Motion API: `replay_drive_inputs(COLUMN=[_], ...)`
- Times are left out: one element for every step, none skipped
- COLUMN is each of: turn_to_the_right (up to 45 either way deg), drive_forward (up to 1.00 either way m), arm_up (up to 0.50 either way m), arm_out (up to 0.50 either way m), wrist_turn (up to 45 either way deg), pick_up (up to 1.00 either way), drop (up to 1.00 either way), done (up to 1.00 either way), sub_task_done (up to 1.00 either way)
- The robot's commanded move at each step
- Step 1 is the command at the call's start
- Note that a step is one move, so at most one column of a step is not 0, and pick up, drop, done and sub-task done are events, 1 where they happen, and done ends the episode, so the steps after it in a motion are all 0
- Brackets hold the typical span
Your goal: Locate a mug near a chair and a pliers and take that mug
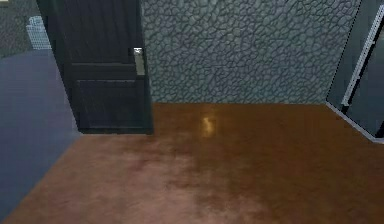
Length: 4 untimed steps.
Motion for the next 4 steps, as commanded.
replay_drive_inputs(turn_to_the_right=[0.0, -27.0, 0.0, -12.0], drive_forward=[0.6, 0.0, 0.05, 0.0], arm_up=[0.0, 0.0, 0.0, 0.0], arm_out=[0.0, 0.0, 0.0, 0.0], wrist_turn=[0.0, 0.0, 0.0, 0.0], pick_up=[0.0, 0.0, 0.0, 0.0], drop=[0.0, 0.0, 0.0, 0.0], done=[0.0, 0.0, 0.0, 0.0], sub_task_done=[0.0, 0.0, 0.0, 0.0])
